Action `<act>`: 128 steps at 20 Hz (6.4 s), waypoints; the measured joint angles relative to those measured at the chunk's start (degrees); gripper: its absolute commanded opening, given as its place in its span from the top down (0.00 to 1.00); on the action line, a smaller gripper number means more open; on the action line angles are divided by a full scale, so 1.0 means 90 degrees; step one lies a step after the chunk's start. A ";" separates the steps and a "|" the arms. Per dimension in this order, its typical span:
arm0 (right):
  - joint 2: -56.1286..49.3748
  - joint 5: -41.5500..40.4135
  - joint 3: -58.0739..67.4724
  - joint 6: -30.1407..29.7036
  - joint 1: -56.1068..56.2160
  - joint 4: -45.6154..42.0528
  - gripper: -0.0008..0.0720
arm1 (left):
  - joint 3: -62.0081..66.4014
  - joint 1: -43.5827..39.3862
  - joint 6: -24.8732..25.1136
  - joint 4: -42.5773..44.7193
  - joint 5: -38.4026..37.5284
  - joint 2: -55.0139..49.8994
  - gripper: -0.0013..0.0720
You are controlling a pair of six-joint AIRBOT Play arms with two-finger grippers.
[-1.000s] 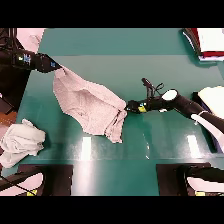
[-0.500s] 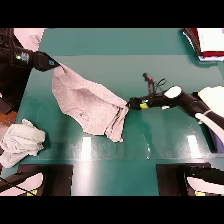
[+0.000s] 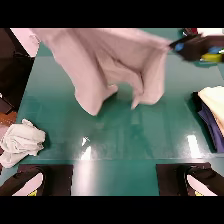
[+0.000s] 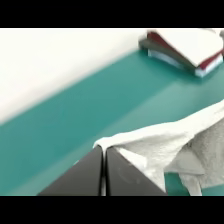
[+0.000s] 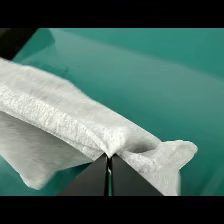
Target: Fold the shirts.
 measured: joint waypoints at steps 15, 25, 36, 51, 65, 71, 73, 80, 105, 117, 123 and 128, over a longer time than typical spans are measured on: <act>-0.1078 0.2438 0.2897 0.0988 -0.0036 -0.1328 0.98 | -0.0306 0.0000 -0.0010 0.0158 0.0763 0.0809 0.95; -0.4002 0.1715 0.1253 0.1039 -0.0051 -0.1520 0.97 | -0.2256 0.0002 0.0005 0.0398 0.0580 -0.3016 0.95; -0.4493 0.1314 0.1766 0.1015 -0.0364 -0.1469 0.41 | -0.2045 0.0027 -0.0821 0.0357 -0.0396 -0.4265 0.16; -0.2181 0.0857 -0.0313 0.0974 -0.0860 -0.1438 0.42 | -0.7225 -0.2584 -0.1025 -0.0731 0.1430 -0.2079 0.15; -0.2064 0.0809 -0.0498 0.0971 -0.0865 -0.1277 0.42 | -0.7521 -0.2970 -0.1333 -0.1304 0.2652 -0.2484 0.48; -0.2064 0.0806 -0.0498 0.0971 -0.0865 -0.1277 0.42 | -0.7514 -0.2970 -0.1309 -0.1341 0.2985 -0.2511 0.95; -0.2064 0.0806 -0.0498 0.0971 -0.0865 -0.1275 0.42 | -0.7507 -0.2963 -0.1302 -0.1341 0.3002 -0.2504 0.95; -0.2062 0.0852 -0.0498 0.0967 -0.0872 -0.1285 0.42 | -0.7356 -0.2438 -0.0848 -0.1020 0.1892 -0.2237 0.15; -0.1574 0.1829 -0.3563 0.0702 -0.0971 -0.0692 0.17 | -0.6992 -0.1452 -0.0464 0.0736 0.0126 -0.1409 0.95; -0.1501 -0.0255 -0.5969 0.0593 0.0301 0.1239 0.97 | -0.7006 -0.1409 -0.0537 0.0848 0.0136 -0.1355 0.95; -0.1503 0.0340 -0.4770 0.0491 -0.0291 0.0253 0.97 | -0.6914 -0.1059 -0.0648 0.0874 0.0206 -0.1309 0.95; -0.1501 0.0826 -0.3920 0.0483 -0.0714 -0.0175 0.97 | -0.7147 -0.0918 -0.0692 0.0845 0.0442 -0.1358 0.17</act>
